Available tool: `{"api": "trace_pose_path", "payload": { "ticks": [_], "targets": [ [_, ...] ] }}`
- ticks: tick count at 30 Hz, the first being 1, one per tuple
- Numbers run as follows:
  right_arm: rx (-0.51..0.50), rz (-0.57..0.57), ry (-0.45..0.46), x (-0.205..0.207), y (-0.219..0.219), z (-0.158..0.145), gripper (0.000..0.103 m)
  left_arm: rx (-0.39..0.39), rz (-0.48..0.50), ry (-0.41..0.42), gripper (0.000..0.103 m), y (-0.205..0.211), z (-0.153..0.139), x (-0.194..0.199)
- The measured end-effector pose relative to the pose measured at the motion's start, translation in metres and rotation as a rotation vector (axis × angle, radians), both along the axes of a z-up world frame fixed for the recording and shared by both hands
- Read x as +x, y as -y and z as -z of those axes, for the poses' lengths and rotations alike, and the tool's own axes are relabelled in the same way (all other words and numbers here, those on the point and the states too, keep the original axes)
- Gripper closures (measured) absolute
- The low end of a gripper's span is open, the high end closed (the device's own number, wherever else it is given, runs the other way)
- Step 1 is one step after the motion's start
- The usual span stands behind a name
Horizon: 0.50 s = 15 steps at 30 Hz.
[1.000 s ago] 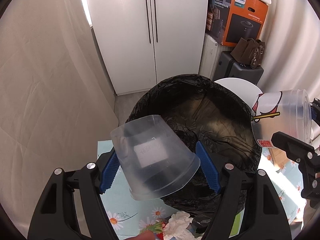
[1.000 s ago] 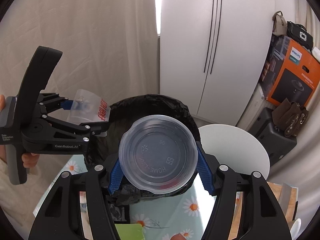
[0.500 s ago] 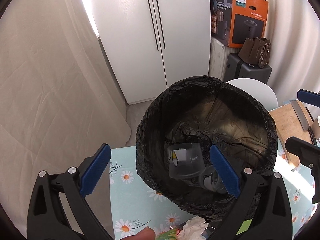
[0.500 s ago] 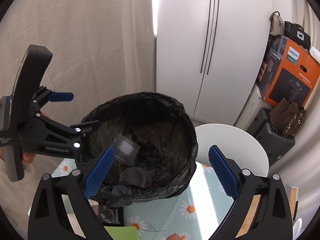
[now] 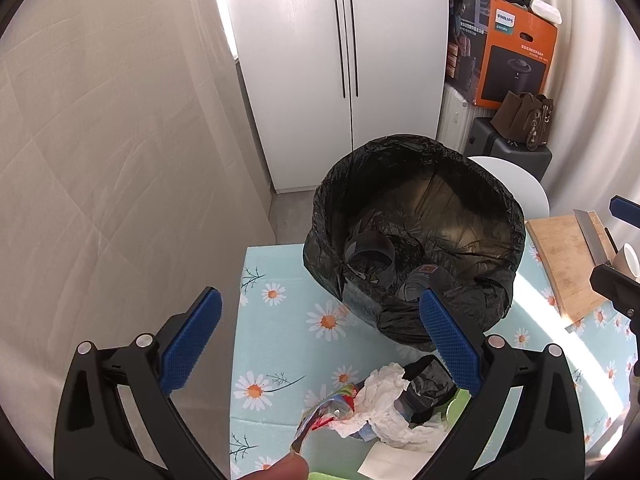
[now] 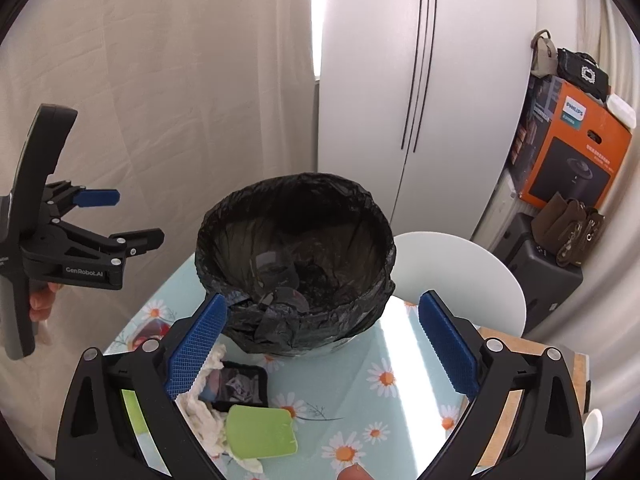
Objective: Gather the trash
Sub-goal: 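Withdraw the right tool from the bin back toward the table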
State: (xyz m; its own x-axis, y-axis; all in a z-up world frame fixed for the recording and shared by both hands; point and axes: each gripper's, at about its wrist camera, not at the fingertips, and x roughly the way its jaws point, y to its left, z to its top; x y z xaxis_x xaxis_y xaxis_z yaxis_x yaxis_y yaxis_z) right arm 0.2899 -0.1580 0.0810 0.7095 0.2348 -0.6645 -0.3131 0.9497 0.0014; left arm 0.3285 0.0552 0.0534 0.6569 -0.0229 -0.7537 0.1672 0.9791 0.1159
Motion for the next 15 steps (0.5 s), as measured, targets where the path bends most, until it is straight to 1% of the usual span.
{"api": "trace_pose_path", "payload": {
  "ticks": [3, 7, 9, 15],
  "targets": [
    [0.000, -0.002, -0.002, -0.013, 0.003, 0.000, 0.010, 0.000, -0.021, -0.014, 0.006, -0.008, 0.002, -0.018],
    [-0.006, -0.005, -0.014, -0.031, 0.003, 0.004, 0.010, 0.042, -0.061, -0.006, 0.006, -0.016, 0.009, -0.043],
    [-0.011, -0.008, -0.019, -0.038, 0.003, 0.007, 0.010, 0.028, -0.054, -0.003, 0.006, -0.020, 0.013, -0.056],
    [-0.039, -0.038, -0.054, -0.055, -0.002, 0.020, 0.010, -0.009, -0.062, -0.038, 0.006, -0.031, 0.032, -0.088]
  ]
}}
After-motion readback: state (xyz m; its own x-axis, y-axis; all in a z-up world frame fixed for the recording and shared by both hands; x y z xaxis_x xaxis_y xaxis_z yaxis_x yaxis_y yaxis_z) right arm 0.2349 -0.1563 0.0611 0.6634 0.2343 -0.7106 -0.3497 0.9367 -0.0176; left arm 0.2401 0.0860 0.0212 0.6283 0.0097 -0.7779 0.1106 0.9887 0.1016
